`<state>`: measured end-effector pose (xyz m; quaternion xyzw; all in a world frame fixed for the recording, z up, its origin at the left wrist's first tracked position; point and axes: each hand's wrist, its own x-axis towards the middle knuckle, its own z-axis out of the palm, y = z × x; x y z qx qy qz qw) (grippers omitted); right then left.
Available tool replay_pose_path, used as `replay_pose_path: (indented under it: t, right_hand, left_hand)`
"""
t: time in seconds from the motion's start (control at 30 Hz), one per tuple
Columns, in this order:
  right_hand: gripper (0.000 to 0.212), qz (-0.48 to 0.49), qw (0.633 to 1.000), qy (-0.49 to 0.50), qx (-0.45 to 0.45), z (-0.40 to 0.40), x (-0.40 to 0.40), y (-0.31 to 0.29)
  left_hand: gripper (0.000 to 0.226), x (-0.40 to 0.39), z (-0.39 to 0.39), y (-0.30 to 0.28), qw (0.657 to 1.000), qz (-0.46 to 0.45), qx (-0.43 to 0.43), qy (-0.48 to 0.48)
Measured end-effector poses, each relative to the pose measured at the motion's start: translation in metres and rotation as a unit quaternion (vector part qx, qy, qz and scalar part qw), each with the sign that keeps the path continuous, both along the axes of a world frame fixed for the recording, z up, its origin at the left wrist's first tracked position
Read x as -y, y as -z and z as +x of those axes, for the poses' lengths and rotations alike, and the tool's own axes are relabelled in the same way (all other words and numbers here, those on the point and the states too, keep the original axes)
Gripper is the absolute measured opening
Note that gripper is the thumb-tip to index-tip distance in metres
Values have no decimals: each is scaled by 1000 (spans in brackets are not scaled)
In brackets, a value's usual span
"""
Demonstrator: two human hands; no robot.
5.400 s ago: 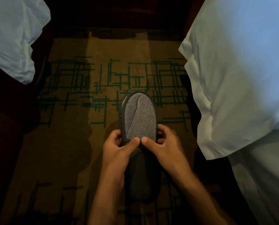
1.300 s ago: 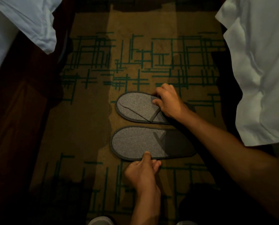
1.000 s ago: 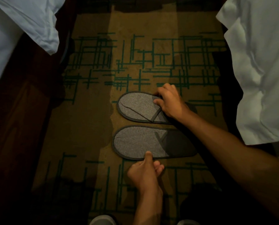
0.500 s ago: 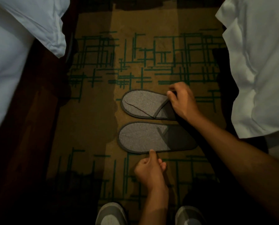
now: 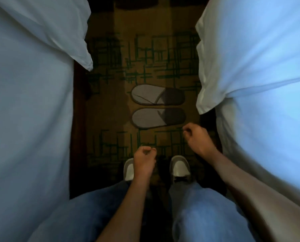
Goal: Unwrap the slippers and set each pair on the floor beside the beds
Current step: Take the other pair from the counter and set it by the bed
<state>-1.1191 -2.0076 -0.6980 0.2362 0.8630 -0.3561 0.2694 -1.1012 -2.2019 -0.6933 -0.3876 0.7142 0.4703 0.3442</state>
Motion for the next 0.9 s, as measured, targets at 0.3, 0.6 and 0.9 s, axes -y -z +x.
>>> replay_pose_path:
  t: [0.3, 0.6, 0.9]
  right_hand:
    - [18, -85, 989, -2, 124, 63, 5, -221]
    - [17, -181, 969, 147, 88, 80, -18, -429]
    - [20, -218, 939, 261, 45, 104, -46, -539]
  left_hand:
    - [11, 22, -8, -242, 986, 12, 7, 166]
    - [8, 60, -12, -430, 967, -43, -80, 239]
    - [12, 98, 38, -502, 986, -57, -61, 143]
